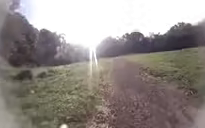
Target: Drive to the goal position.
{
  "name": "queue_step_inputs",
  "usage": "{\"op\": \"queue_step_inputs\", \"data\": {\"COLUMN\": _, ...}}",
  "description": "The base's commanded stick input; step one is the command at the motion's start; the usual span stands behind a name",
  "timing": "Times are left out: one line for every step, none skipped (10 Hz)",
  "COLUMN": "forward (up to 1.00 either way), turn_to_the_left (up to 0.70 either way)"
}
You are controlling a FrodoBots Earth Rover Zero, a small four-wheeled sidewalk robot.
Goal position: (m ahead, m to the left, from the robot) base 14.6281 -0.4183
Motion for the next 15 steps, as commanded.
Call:
{"op": "queue_step_inputs", "data": {"forward": 0.85, "turn_to_the_left": 0.0}}
{"op": "queue_step_inputs", "data": {"forward": 0.85, "turn_to_the_left": 0.0}}
{"op": "queue_step_inputs", "data": {"forward": 0.85, "turn_to_the_left": 0.0}}
{"op": "queue_step_inputs", "data": {"forward": 0.85, "turn_to_the_left": 0.0}}
{"op": "queue_step_inputs", "data": {"forward": 0.85, "turn_to_the_left": 0.0}}
{"op": "queue_step_inputs", "data": {"forward": 0.85, "turn_to_the_left": 0.0}}
{"op": "queue_step_inputs", "data": {"forward": 0.85, "turn_to_the_left": 0.0}}
{"op": "queue_step_inputs", "data": {"forward": 0.85, "turn_to_the_left": 0.0}}
{"op": "queue_step_inputs", "data": {"forward": 0.85, "turn_to_the_left": 0.0}}
{"op": "queue_step_inputs", "data": {"forward": 0.85, "turn_to_the_left": 0.0}}
{"op": "queue_step_inputs", "data": {"forward": 0.85, "turn_to_the_left": 0.0}}
{"op": "queue_step_inputs", "data": {"forward": 0.85, "turn_to_the_left": 0.0}}
{"op": "queue_step_inputs", "data": {"forward": 0.85, "turn_to_the_left": 0.0}}
{"op": "queue_step_inputs", "data": {"forward": 0.85, "turn_to_the_left": 0.0}}
{"op": "queue_step_inputs", "data": {"forward": 0.85, "turn_to_the_left": 0.0}}
